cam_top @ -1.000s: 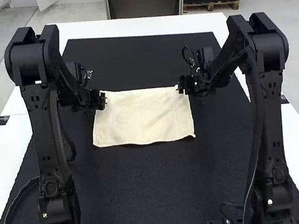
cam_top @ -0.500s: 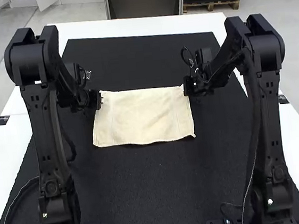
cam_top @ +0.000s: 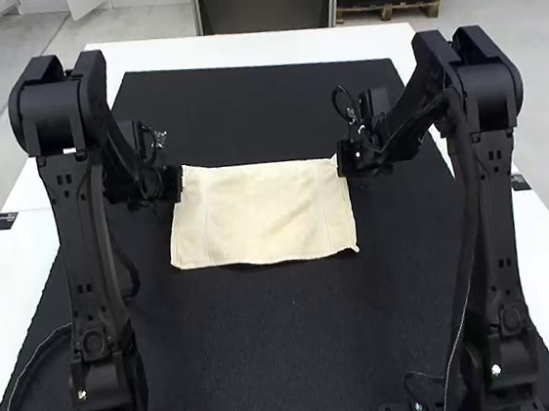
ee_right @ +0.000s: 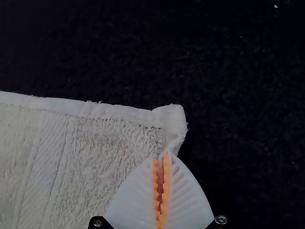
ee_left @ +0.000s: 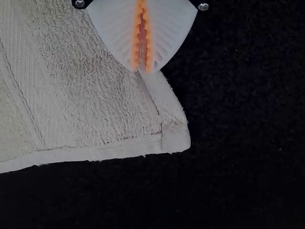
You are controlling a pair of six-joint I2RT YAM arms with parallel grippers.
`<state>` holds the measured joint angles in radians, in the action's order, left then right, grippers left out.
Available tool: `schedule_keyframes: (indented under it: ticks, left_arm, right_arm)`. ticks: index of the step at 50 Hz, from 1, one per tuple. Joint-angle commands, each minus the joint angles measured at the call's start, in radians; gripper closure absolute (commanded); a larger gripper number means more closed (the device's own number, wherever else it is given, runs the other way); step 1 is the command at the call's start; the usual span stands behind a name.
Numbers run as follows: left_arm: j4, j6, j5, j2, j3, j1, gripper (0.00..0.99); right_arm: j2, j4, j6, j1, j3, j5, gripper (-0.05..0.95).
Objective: Fold the towel.
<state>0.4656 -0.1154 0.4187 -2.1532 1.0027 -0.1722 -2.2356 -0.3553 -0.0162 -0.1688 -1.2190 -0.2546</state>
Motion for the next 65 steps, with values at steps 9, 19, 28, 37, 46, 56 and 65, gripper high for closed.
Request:
schedule_keyframes:
  ticks: [9, 19, 28, 37, 46, 56, 65]
  left_arm:
    - [-0.013, 0.037, 0.052, 0.007, 0.007, -0.029, 0.977]
    - [-0.039, 0.062, 0.075, 0.058, 0.017, -0.03, 0.977]
    - [-0.076, 0.062, 0.092, 0.11, 0.017, -0.036, 0.979]
    - [-0.104, 0.076, 0.118, 0.164, 0.016, -0.053, 0.979]
    - [-0.179, 0.062, 0.16, 0.202, 0.008, -0.067, 0.979]
    - [-0.259, 0.026, 0.19, 0.263, -0.018, -0.076, 0.982]
    - [-0.283, 0.017, 0.203, 0.343, -0.073, -0.084, 0.982]
  right_arm:
    - [0.056, 0.059, -0.016, -0.024, 0.027, -0.117, 0.91]
    - [0.122, 0.059, 0.007, -0.017, 0.042, -0.133, 0.91]
    - [0.185, 0.058, 0.009, 0.005, 0.07, -0.143, 0.92]
    - [0.229, 0.059, 0.025, 0.04, 0.07, -0.166, 0.92]
    - [0.278, 0.082, 0.025, 0.066, 0.079, -0.196, 0.92]
    - [0.332, 0.148, 0.021, 0.075, 0.096, -0.236, 0.91]
    - [0.386, 0.203, 0.018, 0.081, 0.127, -0.279, 0.91]
